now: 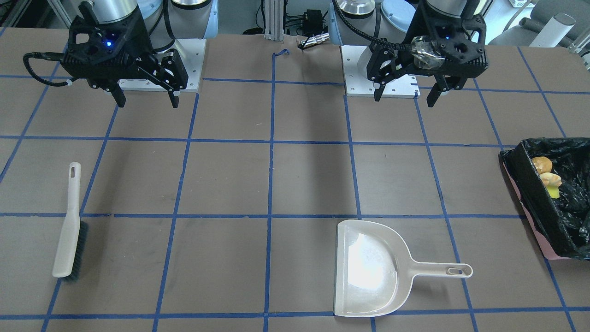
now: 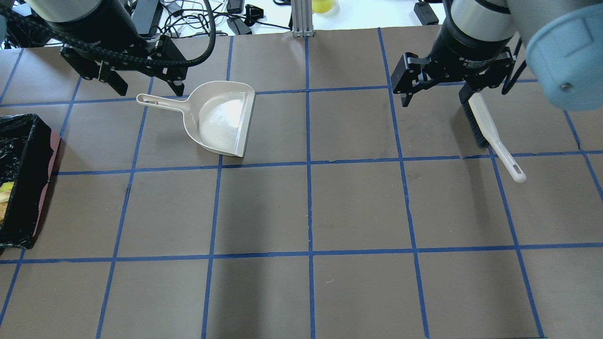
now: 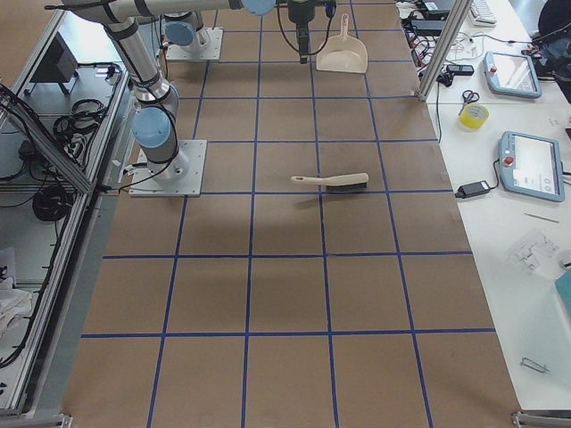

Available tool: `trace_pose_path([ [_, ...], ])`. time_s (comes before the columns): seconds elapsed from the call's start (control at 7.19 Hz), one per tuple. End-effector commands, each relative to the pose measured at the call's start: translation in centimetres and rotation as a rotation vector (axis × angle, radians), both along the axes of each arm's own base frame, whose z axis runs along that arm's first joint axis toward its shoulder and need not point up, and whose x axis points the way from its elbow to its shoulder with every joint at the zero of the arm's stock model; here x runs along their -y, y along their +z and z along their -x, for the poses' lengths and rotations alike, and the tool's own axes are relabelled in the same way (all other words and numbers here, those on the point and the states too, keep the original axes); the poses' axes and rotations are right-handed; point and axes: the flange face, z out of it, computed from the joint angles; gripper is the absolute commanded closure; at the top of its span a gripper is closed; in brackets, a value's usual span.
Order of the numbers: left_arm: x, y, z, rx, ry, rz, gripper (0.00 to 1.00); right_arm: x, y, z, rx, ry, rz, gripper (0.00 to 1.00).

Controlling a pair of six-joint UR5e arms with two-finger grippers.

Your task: Sweep and dump trash into bin

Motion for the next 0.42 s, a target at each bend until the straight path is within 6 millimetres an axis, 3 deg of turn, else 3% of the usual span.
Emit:
trace_pose_path([
  [0.0, -0.75, -0.68, -0.36, -0.002, 0.011, 0.014, 0.00, -0.02, -0.01, -0.06, 0.000, 0.001, 0.000, 0.00],
  [0.28, -1.38, -1.35, -0.53, -0.001, 0.017, 0.023, 0.00, -0.02, -0.01, -0.08, 0.002, 0.001, 0.000, 0.00],
])
